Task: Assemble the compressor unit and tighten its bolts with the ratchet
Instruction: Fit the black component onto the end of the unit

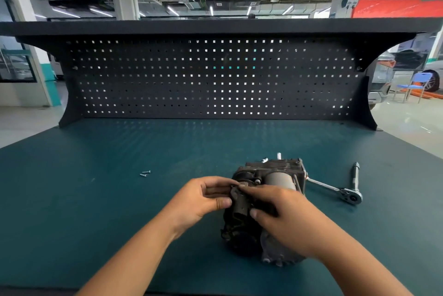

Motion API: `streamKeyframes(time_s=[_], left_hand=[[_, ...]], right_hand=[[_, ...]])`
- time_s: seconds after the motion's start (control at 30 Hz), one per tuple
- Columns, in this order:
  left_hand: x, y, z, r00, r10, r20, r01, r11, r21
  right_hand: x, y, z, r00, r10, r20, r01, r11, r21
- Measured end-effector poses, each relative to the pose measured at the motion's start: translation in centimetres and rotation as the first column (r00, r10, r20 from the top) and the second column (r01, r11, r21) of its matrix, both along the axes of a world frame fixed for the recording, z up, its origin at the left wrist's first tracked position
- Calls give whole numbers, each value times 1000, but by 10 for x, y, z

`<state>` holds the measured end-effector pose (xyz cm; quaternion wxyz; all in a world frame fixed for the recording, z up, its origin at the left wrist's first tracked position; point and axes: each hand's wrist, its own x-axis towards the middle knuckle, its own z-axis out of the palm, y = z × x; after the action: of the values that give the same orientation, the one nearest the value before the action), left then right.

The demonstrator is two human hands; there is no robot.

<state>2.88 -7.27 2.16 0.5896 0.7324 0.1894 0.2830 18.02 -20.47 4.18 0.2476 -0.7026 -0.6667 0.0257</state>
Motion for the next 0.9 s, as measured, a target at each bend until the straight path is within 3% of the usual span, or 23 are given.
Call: streamKeyframes(time_s=[0.1, 0.23, 0.3, 0.47, 0.67, 0.9], left_hand=[[0, 0, -2, 1000, 9, 13, -9, 1000, 13], [-1, -2, -4, 999, 34, 32, -34, 999, -6], [-7, -6, -7, 997, 42, 61, -41, 999, -19], [-26, -14, -12, 981, 122, 150, -113, 991, -69], [-24, -17, -9, 965, 225, 135, -219, 974, -61], [8, -28, -16, 923, 340, 179, -337, 940, -46]], right_hand=[[-18, -9, -11, 949, -211, 233, 185, 974, 128], [-21, -11, -19, 892, -277, 358, 139, 921, 364], [-23, -10, -19, 886, -283, 366, 126, 909, 397], [-27, -4, -22, 904, -205, 376, 46, 920, 389], [6, 23, -19, 940, 19, 340, -153, 916, 372], [65, 66, -15, 837, 239, 492, -403, 878, 259]])
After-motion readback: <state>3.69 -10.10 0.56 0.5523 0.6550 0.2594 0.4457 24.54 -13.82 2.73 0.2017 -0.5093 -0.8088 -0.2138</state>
